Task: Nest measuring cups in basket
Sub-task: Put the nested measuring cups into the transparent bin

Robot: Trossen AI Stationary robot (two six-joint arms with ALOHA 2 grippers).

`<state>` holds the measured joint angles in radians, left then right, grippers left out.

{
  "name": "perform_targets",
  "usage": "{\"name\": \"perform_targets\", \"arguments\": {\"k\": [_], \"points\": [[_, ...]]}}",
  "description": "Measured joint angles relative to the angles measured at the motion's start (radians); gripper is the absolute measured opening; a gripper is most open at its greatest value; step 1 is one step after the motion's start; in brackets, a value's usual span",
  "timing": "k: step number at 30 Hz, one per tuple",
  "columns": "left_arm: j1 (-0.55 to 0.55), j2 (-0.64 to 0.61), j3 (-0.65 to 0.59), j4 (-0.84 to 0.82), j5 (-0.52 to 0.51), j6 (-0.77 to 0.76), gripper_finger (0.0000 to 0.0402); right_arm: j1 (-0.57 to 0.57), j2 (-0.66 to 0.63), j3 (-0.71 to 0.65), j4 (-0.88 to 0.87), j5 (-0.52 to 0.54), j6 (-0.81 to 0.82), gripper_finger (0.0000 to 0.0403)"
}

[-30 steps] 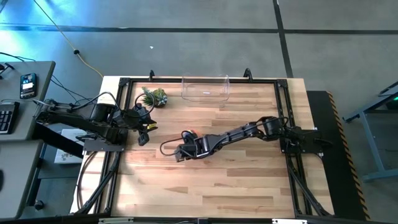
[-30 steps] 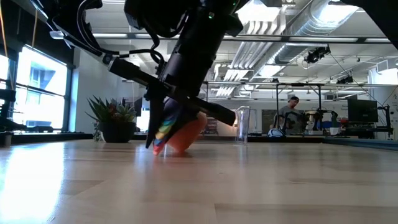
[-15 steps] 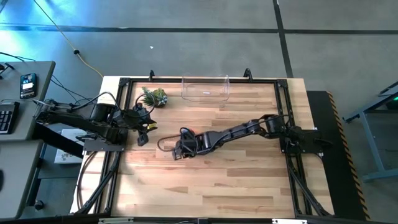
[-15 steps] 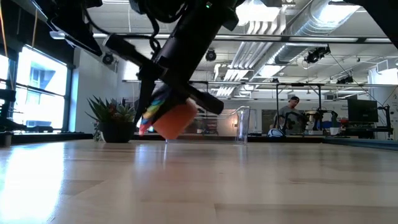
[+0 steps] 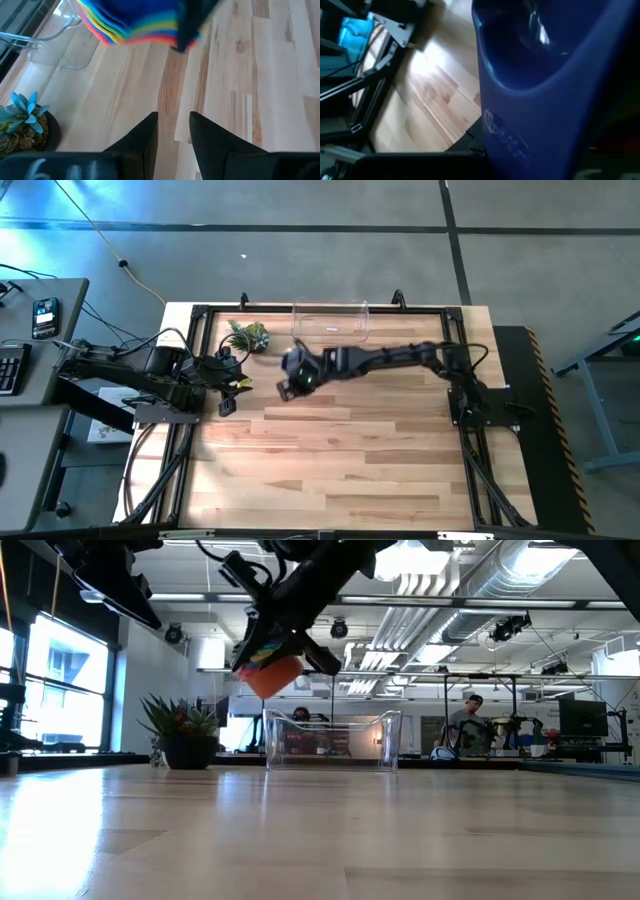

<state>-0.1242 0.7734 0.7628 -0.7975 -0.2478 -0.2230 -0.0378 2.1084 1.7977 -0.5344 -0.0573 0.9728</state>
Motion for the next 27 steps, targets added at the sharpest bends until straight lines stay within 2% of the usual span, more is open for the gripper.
{"name": "perform_targets", "arguments": {"k": [6,11,15,19,23,27], "points": [[0.003,0.000,0.000,0.010,-0.095,-0.023,0.0104,-0.140,-0.070,0.000,-0.010,-0.167,-0.231,0.0028],[0.045,0.000,0.000,0.063,-0.174,-0.079,0.0104,-0.286,-0.109,0.000,-0.017,-0.352,-0.404,0.0028],[0.089,0.000,0.000,0.120,-0.229,-0.085,0.0104,-0.406,-0.115,0.000,-0.029,-0.505,-0.506,0.0028],[0.136,0.000,0.000,0.177,-0.242,-0.115,0.0104,-0.519,-0.115,0.000,-0.036,-0.629,-0.588,0.0028],[0.176,0.000,0.000,0.193,-0.261,-0.117,0.0104,-0.605,-0.111,0.000,-0.060,-0.704,-0.703,0.0028],[0.218,0.000,0.000,0.193,-0.264,-0.152,0.0104,-0.644,-0.096,0.001,-0.110,-0.700,-0.799,0.0028]]}}
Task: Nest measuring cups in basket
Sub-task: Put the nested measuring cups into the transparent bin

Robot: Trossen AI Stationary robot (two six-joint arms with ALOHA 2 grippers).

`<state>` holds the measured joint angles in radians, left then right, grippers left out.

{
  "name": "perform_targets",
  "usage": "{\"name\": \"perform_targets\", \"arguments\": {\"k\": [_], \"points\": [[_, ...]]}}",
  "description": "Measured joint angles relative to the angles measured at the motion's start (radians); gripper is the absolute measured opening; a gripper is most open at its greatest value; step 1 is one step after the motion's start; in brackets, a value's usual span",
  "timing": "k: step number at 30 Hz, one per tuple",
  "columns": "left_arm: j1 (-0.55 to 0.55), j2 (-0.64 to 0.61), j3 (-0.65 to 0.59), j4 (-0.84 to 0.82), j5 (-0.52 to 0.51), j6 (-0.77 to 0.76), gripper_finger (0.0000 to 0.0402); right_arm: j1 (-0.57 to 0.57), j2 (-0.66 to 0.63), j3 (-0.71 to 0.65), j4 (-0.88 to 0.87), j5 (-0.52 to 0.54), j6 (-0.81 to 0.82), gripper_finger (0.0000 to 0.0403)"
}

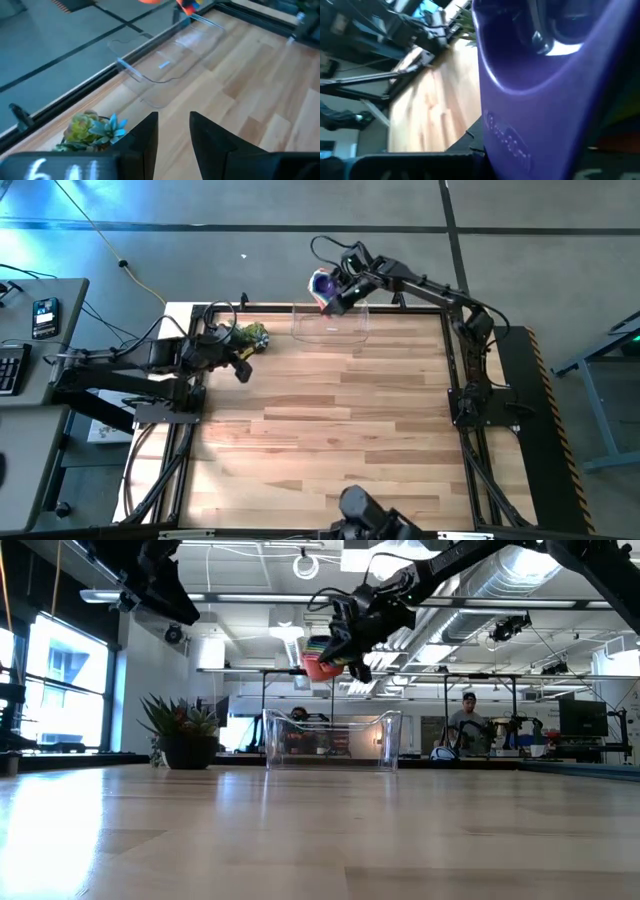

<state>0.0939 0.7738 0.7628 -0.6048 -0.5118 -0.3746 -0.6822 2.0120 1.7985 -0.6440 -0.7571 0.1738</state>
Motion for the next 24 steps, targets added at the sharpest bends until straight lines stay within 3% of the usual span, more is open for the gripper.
{"name": "perform_targets", "arguments": {"k": [14,24], "points": [[0.093,0.000,0.000,-0.002,0.002,-0.043,0.0104,0.030,0.103,0.000,-0.101,0.075,-0.237,0.0028],[0.120,0.000,0.000,-0.003,0.004,-0.043,0.0104,0.045,0.165,0.000,-0.138,0.113,-0.261,0.0028]]}}
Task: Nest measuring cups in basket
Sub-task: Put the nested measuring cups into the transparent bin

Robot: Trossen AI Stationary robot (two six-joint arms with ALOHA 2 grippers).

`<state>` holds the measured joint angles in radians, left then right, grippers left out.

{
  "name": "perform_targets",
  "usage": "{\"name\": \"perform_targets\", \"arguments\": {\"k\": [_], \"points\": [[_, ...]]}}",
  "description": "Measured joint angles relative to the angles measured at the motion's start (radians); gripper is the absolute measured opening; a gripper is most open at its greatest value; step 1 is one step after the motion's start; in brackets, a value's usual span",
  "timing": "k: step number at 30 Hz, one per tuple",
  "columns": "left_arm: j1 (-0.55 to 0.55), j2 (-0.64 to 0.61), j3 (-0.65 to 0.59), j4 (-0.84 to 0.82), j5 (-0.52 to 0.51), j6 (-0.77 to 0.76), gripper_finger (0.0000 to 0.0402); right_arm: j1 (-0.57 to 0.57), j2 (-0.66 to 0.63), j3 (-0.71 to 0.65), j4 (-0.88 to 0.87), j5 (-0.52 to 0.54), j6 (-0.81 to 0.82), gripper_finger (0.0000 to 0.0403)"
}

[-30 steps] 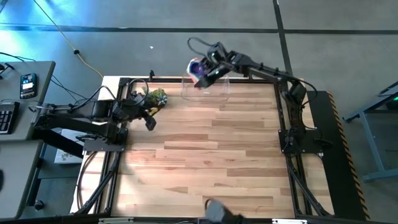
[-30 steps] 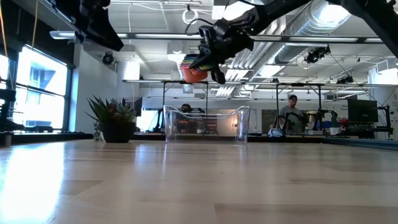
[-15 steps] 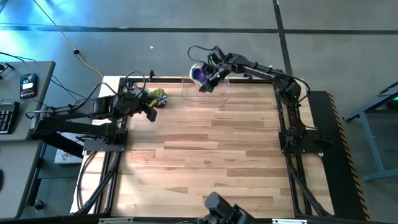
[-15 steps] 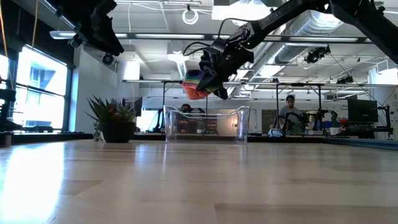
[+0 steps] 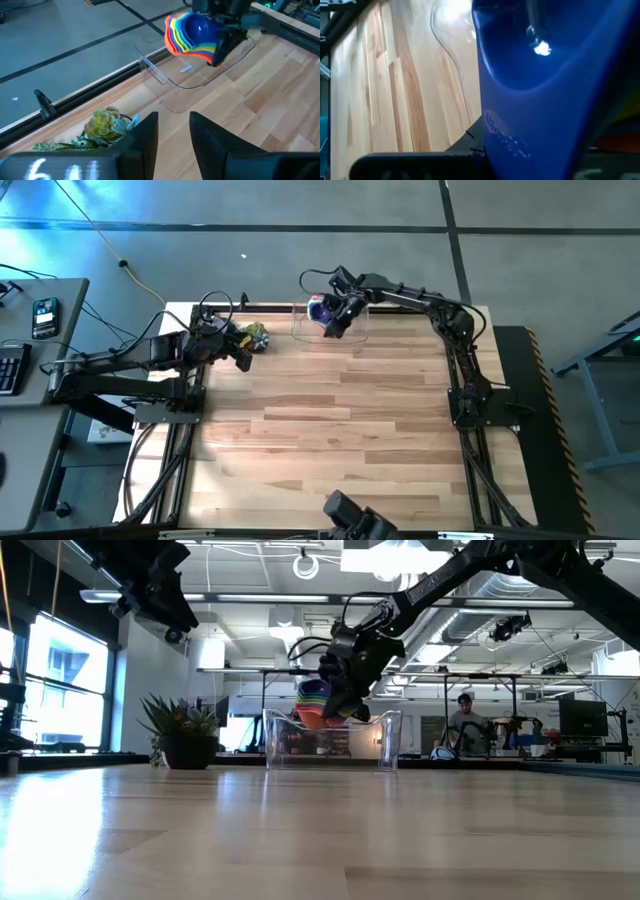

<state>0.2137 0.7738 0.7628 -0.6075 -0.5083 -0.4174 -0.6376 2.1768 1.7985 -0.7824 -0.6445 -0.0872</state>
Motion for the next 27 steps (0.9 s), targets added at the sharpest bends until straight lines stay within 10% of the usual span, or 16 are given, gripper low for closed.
{"name": "perform_targets", "arguments": {"k": [27], "points": [[0.003,0.000,0.000,-0.006,0.004,0.011,0.0104,0.003,0.062,0.000,0.049,0.089,0.181,0.0028]]}}
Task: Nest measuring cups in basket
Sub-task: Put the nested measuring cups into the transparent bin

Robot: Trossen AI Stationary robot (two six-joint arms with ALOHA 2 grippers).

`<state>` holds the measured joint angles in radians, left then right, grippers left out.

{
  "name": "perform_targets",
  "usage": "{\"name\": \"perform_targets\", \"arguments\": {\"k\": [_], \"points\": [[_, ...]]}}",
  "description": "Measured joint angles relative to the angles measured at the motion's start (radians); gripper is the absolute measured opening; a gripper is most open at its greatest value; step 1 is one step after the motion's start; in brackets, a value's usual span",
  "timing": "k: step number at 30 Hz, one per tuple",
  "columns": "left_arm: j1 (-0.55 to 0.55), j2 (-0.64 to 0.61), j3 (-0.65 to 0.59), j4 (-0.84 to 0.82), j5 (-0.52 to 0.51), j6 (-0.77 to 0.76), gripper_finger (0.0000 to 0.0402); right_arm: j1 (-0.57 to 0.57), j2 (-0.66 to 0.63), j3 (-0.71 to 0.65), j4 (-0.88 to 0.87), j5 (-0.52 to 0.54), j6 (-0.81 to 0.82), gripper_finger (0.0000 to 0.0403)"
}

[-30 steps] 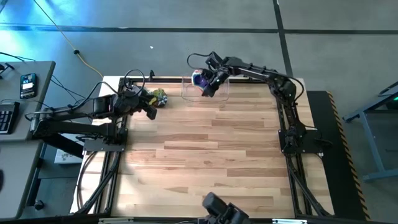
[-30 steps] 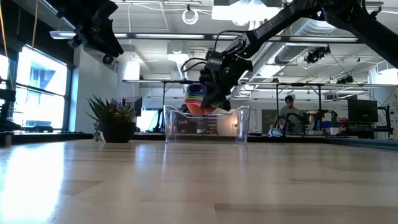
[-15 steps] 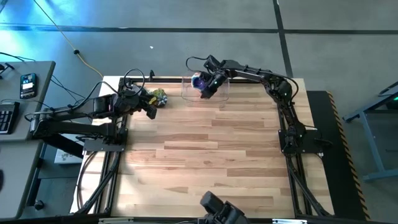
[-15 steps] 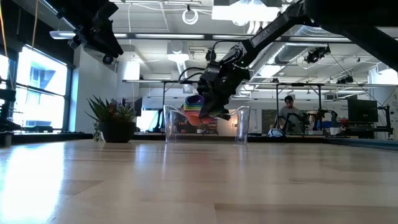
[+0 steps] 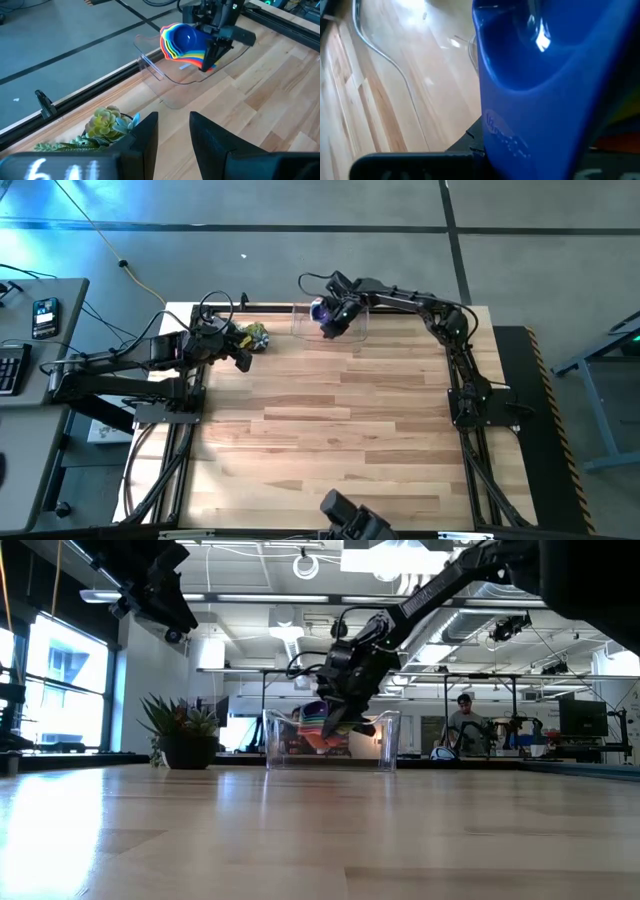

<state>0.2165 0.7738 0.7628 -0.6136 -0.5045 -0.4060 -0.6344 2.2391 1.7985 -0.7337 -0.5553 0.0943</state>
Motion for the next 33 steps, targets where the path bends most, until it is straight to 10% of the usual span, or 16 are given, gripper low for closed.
{"name": "perform_targets", "arguments": {"k": [33], "points": [[0.000,0.000,0.000,-0.002,0.008,-0.003,0.0104,0.020,0.039,0.000,-0.039,-0.032,0.065,0.0056]]}}
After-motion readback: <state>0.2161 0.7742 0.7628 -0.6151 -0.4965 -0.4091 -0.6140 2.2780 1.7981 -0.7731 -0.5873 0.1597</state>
